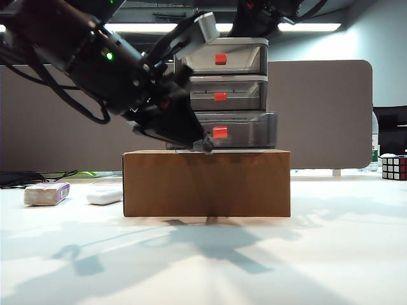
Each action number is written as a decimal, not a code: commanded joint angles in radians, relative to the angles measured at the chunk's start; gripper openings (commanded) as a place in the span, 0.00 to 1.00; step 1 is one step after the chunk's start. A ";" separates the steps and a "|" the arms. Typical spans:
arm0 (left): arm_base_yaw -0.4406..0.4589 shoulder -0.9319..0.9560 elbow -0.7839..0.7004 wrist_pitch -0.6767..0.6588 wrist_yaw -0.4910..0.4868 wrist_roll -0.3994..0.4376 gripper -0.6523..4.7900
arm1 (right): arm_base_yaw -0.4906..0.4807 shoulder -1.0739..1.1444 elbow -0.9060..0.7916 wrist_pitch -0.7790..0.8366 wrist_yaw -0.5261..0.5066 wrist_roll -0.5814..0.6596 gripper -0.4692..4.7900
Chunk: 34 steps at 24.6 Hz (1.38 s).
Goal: Open the third layer of the drawer on the table, pick up the transparent tape on the table and put it in, and finally close the drawer.
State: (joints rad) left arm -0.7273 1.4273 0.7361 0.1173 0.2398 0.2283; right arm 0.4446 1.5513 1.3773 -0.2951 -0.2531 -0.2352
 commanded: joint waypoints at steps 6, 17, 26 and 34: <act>0.001 0.083 0.003 0.285 -0.172 0.000 0.11 | 0.000 0.006 -0.002 -0.102 0.027 -0.008 0.08; -0.008 -0.020 -0.047 0.366 -0.169 0.000 0.11 | 0.000 -0.068 -0.002 -0.068 0.047 -0.061 0.08; -0.006 -0.803 -0.293 -0.150 -0.198 -0.083 0.11 | 0.001 -0.589 -0.432 -0.046 -0.018 0.013 0.08; -0.006 -1.068 -0.498 -0.235 -0.203 -0.218 0.11 | 0.002 -1.030 -0.927 0.173 0.014 0.109 0.08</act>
State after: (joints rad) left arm -0.7353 0.3740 0.2520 -0.1421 0.0380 0.0177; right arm 0.4458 0.5522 0.4847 -0.1383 -0.2424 -0.1322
